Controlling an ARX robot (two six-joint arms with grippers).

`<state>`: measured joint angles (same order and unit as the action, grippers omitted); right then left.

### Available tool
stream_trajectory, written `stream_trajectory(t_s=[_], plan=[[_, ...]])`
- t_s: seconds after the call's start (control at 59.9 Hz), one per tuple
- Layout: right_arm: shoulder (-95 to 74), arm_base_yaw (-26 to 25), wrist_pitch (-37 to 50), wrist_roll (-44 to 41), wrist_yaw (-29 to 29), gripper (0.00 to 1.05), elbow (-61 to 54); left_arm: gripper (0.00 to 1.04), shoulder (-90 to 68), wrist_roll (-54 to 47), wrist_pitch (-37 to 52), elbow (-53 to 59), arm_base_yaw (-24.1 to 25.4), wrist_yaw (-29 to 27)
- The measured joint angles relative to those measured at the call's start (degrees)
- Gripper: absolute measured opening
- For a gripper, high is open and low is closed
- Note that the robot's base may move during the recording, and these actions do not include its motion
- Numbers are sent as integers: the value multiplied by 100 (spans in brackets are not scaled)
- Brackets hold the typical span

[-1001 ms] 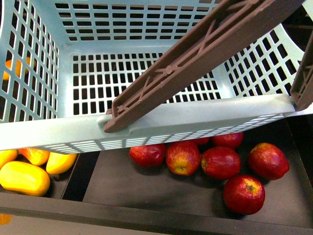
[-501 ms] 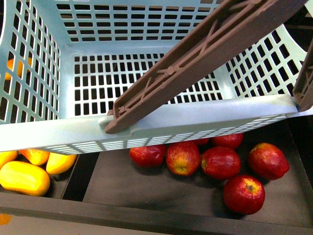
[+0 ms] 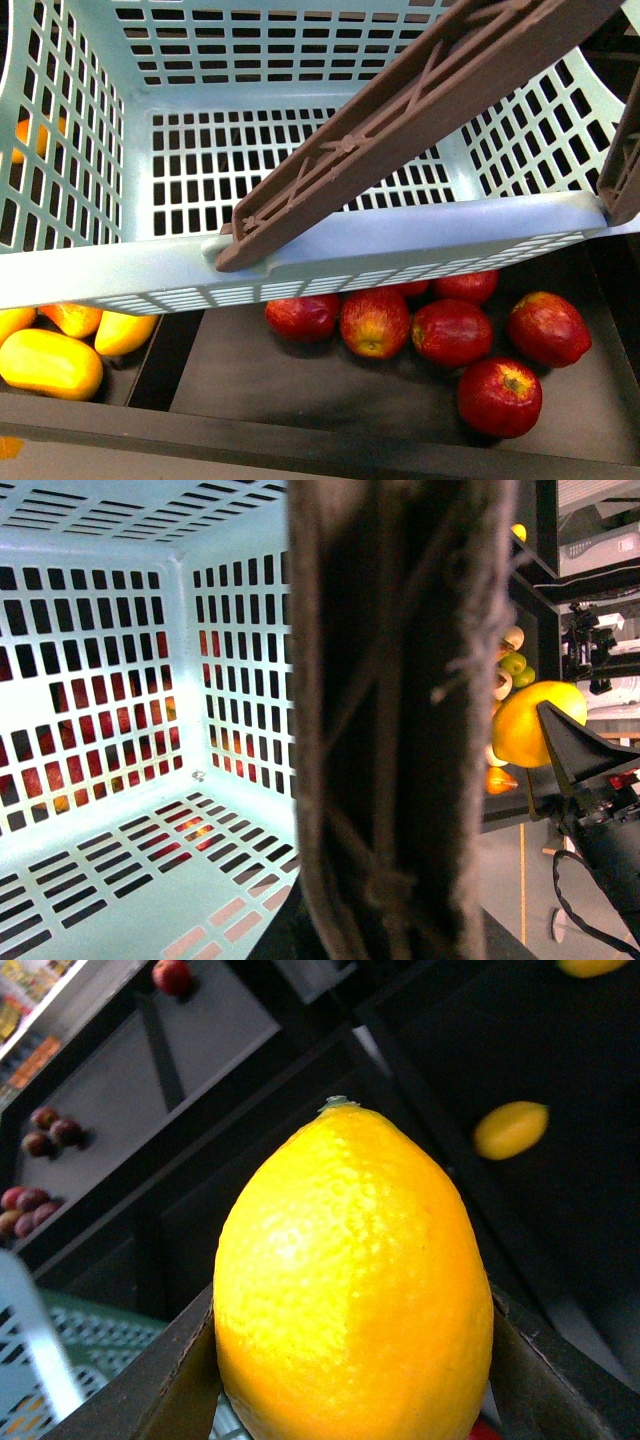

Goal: Pick lemon and mango into basket

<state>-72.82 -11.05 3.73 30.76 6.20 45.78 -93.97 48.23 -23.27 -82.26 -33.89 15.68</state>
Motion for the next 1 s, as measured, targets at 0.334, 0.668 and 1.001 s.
stream_trajectory(t_s=[0.334,0.668,1.001], plan=[[-350,2129,15,4,-608,63,387,5,0,0,0,0,0,-2],[-645,2789,70,7,-706,65,391,5,0,-2,0,0,0,-2],[-579,2822,151,94,-769,96,295,5,0,-13,-2,0,-2,11]])
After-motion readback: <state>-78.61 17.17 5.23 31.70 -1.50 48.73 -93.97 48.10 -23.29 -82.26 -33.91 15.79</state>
